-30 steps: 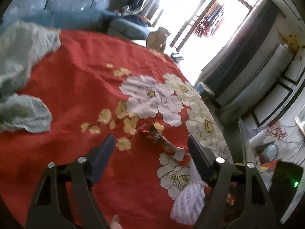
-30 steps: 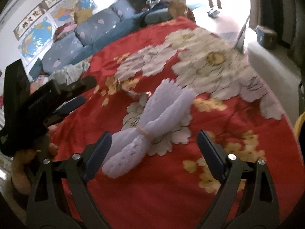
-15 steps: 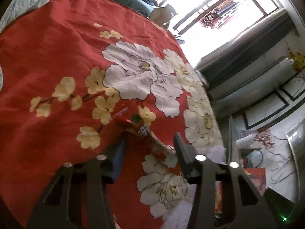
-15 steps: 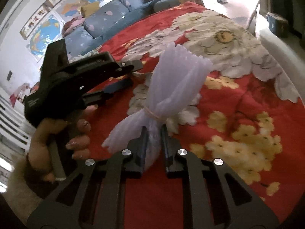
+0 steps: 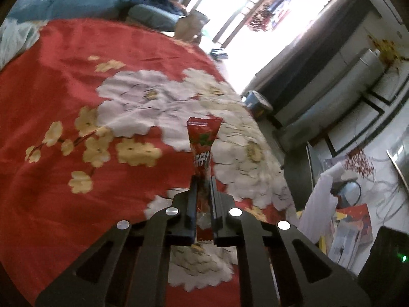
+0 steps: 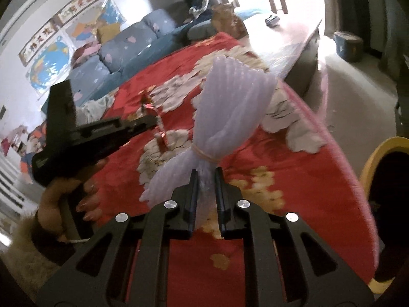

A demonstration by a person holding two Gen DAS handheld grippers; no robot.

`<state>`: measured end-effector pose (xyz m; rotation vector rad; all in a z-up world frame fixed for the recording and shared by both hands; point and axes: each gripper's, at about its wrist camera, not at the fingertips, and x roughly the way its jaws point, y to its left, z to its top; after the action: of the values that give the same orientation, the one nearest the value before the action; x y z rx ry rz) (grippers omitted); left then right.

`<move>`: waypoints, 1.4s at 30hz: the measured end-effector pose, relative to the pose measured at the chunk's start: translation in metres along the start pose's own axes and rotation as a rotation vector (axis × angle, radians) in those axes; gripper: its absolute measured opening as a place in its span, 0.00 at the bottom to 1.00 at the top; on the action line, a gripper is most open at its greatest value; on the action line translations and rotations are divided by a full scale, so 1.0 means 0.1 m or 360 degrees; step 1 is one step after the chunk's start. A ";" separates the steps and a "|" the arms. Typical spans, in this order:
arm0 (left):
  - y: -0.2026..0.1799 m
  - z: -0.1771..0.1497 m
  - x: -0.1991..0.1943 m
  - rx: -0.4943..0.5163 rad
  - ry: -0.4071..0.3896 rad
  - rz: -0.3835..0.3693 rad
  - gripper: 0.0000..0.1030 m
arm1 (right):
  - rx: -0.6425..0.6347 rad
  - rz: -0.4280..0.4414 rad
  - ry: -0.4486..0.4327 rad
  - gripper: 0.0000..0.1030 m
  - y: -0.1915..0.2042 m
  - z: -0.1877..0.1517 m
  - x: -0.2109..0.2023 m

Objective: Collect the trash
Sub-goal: 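Carry the foam net with the right gripper while the left gripper carries the red wrapper over the bin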

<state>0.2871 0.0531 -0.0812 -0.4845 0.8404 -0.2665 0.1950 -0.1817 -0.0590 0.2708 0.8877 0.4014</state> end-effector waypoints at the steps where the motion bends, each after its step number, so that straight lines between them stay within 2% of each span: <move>1: -0.07 -0.01 -0.01 0.0026 -0.0002 -0.0007 0.08 | 0.0007 -0.0012 -0.0012 0.09 -0.04 0.01 -0.04; 16: -0.92 -0.23 -0.05 0.0340 0.0014 -0.0141 0.08 | 0.0106 -0.0200 -0.0157 0.09 -0.61 0.03 -0.53; 42: -1.92 -0.67 -0.02 0.0676 0.0105 -0.0351 0.08 | 0.0287 -0.0460 -0.0284 0.09 -1.30 -0.15 -1.09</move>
<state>0.2276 -0.1313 -0.0205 -0.1693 0.7676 -0.6517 0.1507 -0.3452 -0.0436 0.3328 0.7740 0.0277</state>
